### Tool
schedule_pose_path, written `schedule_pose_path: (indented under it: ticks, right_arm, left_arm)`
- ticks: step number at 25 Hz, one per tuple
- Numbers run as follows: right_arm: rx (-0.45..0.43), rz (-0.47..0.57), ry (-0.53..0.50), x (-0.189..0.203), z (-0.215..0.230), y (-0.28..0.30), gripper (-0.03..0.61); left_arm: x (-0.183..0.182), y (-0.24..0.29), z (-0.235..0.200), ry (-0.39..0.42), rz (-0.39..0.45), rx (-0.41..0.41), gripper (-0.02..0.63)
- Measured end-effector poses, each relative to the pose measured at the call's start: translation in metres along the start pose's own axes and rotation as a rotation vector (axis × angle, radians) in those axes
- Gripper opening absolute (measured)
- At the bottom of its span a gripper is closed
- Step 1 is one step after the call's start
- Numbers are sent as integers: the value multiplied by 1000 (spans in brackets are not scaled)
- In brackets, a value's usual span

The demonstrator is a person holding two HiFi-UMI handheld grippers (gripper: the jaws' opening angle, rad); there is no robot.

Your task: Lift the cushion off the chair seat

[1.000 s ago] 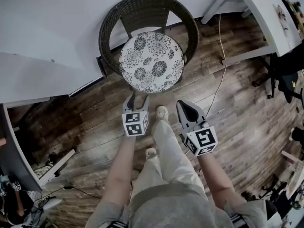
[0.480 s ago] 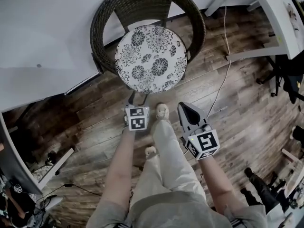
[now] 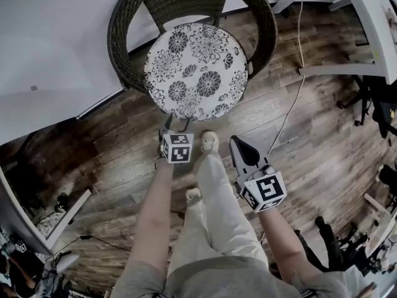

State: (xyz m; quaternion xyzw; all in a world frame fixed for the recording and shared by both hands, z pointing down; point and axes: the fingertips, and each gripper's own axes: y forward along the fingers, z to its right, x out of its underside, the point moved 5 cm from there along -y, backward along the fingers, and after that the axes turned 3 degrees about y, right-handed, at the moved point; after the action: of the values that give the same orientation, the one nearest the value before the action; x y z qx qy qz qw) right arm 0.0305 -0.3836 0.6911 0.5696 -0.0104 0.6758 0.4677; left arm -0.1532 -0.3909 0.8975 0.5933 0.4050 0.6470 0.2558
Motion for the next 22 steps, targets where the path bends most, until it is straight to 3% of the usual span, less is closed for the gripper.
schedule_pose_path:
  ticks: [8,15,22]
  right_arm:
    - [1,-16,21,12,7,5,0]
    - [9,-18,34,12,12,7,0]
    - [6,-7,31,4,10,2,0]
  left_arm:
    - [12,20,3,-2,-58,-4,265]
    - [13,24,1,-26,-56,7,264]
    - [9,19,0,-22,-59,-14,175]
